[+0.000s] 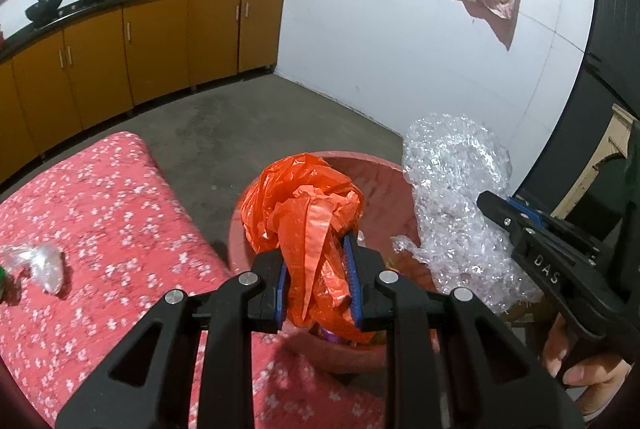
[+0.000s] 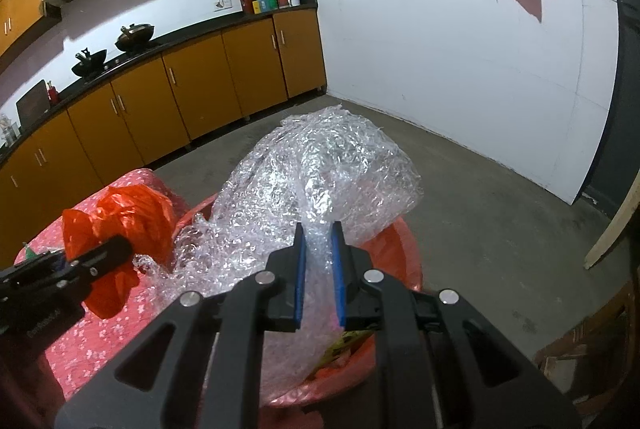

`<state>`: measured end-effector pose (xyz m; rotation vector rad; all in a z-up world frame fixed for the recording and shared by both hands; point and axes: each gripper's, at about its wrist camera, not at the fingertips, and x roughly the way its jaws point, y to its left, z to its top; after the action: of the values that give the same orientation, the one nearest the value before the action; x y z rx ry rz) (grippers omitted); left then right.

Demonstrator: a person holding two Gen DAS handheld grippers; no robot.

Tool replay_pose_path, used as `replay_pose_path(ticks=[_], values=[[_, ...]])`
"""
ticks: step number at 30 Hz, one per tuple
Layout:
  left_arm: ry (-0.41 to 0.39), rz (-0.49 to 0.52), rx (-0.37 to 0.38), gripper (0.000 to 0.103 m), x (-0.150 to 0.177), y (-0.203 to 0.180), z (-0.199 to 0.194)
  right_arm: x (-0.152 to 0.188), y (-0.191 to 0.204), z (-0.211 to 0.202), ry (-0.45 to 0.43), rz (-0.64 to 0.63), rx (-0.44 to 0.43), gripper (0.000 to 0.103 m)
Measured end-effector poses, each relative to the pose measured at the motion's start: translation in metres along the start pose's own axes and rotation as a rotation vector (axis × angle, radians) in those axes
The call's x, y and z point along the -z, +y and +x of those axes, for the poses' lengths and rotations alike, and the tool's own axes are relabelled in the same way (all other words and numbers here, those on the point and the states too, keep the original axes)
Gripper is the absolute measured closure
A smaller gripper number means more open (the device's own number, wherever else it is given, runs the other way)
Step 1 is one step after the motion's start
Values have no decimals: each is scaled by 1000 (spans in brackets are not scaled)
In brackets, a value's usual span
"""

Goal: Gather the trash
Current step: 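Carry the bubble wrap sheet and red bag over the orange basket, then open both grippers to drop the bubble wrap and red bag into the basket, then move both tools back over the bed toward the green bag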

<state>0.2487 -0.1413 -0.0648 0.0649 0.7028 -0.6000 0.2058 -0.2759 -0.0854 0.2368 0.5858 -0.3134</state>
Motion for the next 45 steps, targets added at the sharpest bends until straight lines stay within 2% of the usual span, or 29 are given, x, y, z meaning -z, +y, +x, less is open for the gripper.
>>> replay_pose_path(ticks=[14, 17, 19, 21, 24, 27, 30, 35, 38, 42, 45], values=[[20, 26, 47, 79, -15, -14, 34, 4, 3, 21, 29, 23, 8, 89], [25, 26, 56, 78, -16, -15, 39, 0, 1, 26, 33, 30, -16, 85], [26, 21, 62, 70, -16, -13, 41, 0, -2, 28, 34, 36, -24, 82], [26, 13, 64, 57, -16, -11, 43, 0, -3, 30, 35, 43, -29, 76], [17, 1, 60, 46, -16, -7, 42, 1, -5, 31, 37, 47, -23, 74], [16, -12, 35, 45, -15, 1, 41, 3, -7, 31, 37, 47, -13, 69], [11, -43, -1, 40, -13, 12, 38, 5, -11, 30, 29, 48, 11, 59], [-21, -76, -81, 33, -7, 31, 22, 7, -11, 22, -12, 56, 29, 26], [-45, -98, -133, 26, 0, 45, 7, 7, -6, 15, -58, 55, 40, 8], [-71, -116, -224, 20, 13, 70, -17, 6, 9, 8, -105, 18, 61, 4], [-92, -139, -325, 18, 23, 98, -40, 5, 30, 8, -99, -28, 18, 4]])
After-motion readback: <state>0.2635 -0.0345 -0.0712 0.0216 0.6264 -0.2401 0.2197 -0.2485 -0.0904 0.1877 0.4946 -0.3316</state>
